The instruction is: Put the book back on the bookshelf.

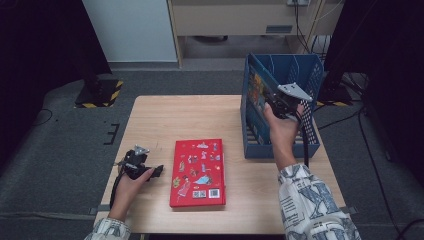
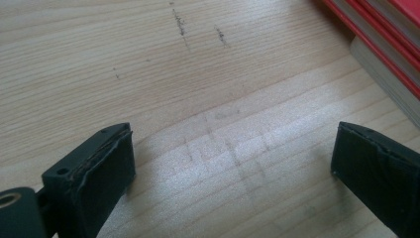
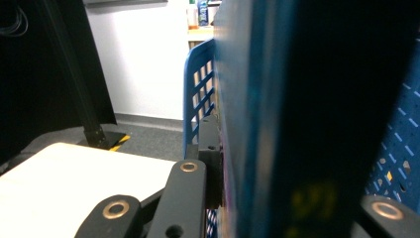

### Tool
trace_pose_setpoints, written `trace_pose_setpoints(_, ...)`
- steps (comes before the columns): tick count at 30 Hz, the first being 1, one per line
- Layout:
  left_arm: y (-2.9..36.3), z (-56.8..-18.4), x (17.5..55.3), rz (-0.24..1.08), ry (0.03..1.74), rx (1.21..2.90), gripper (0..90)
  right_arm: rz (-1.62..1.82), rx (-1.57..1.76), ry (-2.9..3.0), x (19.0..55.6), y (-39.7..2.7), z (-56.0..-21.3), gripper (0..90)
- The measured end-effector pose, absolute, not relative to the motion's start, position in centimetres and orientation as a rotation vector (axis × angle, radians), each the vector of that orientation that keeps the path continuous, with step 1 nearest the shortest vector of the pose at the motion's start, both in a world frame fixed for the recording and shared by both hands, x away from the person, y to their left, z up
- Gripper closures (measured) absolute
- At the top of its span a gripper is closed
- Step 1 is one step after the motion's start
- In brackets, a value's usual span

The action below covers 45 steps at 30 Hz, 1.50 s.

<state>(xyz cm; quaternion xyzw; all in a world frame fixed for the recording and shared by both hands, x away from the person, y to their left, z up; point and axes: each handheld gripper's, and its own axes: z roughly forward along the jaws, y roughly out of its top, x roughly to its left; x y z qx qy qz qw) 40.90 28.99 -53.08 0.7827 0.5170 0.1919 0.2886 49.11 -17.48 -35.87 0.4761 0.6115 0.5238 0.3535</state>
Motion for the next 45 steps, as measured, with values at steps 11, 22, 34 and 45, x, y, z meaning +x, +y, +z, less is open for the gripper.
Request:
trace_pose_setpoints(11,29.0,-53.1,40.9,0.512,1.380,2.089,2.6,1.321,1.253,1.634,48.5,-17.5,-36.0,79.4)
trace_pose_setpoints(22,29.0,-53.1,40.9,0.513,1.381,2.088,2.6,1.303,1.169,1.650,47.7,-17.1,-34.0,71.7)
trace_pose_setpoints(34,29.0,-53.1,40.9,0.513,1.380,2.089,2.6,1.297,1.170,1.691,48.2,-17.0,-32.9,71.7)
trace_pose_setpoints(45,29.0,-53.1,40.9,0.513,1.379,2.089,2.6,1.281,1.192,1.687,48.5,-16.7,-32.9,75.2)
